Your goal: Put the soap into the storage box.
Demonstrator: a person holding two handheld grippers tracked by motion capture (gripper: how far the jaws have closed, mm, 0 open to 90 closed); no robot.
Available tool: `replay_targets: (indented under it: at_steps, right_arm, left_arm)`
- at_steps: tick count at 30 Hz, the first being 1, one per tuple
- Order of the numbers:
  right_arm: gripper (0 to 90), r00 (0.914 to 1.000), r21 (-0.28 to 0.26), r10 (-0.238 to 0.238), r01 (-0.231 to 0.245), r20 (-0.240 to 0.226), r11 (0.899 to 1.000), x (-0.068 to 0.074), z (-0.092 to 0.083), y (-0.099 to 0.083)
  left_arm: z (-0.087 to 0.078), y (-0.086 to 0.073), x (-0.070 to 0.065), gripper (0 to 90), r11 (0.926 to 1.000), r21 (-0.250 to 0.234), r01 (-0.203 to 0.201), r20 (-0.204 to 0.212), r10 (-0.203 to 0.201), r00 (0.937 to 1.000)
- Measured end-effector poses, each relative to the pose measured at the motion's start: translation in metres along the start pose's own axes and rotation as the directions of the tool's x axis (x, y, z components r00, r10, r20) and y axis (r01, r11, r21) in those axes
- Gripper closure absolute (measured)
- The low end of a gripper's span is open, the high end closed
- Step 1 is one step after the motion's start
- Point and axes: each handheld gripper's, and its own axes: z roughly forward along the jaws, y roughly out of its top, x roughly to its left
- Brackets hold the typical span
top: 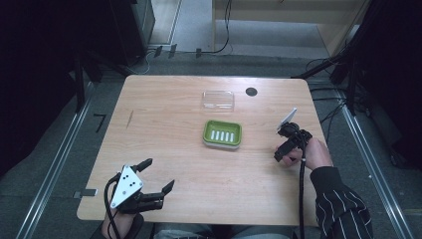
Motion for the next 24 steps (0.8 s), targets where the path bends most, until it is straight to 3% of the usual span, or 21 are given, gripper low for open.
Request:
replay_targets:
  at_steps: [16, 24]
  right_arm:
    - [26.4, 0.9999, -0.003, 0.006, -0.006, -0.010, 1.000, -0.0016, 0.0022, 0.0012]
    - [29.1, 0.9999, 0.018, 0.009, -0.009, -0.009, 1.000, -0.0011, 0.0023, 0.0007]
  left_arm:
    - [0.0000, 0.0000, 0.0000, 13.9, 1.0000, 0.000, 0.001, -0.001, -0.001, 1.0000]
    - [0.0001, 0.0000, -0.0001, 13.9, 1.0000, -0.001, 0.001, 0.000, -0.001, 1.0000]
